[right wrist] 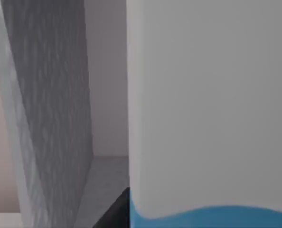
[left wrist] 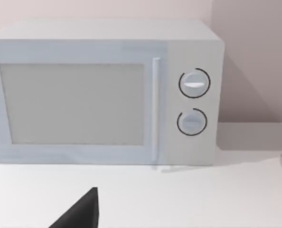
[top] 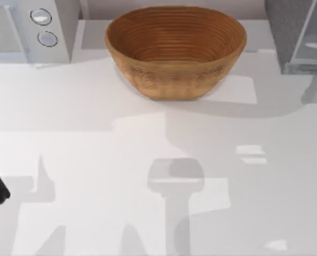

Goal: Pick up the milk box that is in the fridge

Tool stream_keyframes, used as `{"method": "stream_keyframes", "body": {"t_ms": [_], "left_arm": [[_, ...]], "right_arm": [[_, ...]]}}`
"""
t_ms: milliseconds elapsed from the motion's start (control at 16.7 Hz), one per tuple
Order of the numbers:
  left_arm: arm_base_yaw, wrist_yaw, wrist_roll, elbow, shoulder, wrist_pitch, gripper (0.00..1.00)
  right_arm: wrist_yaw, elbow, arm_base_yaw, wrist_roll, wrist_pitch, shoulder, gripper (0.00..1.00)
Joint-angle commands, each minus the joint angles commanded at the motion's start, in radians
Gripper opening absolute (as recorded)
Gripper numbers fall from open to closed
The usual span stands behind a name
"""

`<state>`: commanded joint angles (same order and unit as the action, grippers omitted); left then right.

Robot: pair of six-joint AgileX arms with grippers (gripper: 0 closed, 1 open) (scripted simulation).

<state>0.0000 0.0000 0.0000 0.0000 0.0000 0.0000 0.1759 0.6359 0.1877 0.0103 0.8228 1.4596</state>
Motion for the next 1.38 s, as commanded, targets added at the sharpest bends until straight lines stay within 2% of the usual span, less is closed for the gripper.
{"method": "stream_keyframes", "body": {"t_ms": [540,780,1020,1380], "left_arm": [[0.000,0.000,0.000,0.000,0.000,0.000,1.00],[0.000,0.000,0.000,0.000,0.000,0.000,1.00],[0.000,0.000,0.000,0.000,0.000,0.000,1.00],[0.000,0.000,0.000,0.000,0.000,0.000,1.00]], "right_arm": [[-0.103,-0.405,-0.111,-0.002,-0.516,-0.941,0.00],[-0.147,-0.551,-0.156,-0.005,-0.707,-1.272,0.00],[-0.172,-0.627,-0.184,-0.010,-0.810,-1.439,0.00],[-0.174,-0.634,-0.184,-0.008,-0.821,-1.455,0.00]]}}
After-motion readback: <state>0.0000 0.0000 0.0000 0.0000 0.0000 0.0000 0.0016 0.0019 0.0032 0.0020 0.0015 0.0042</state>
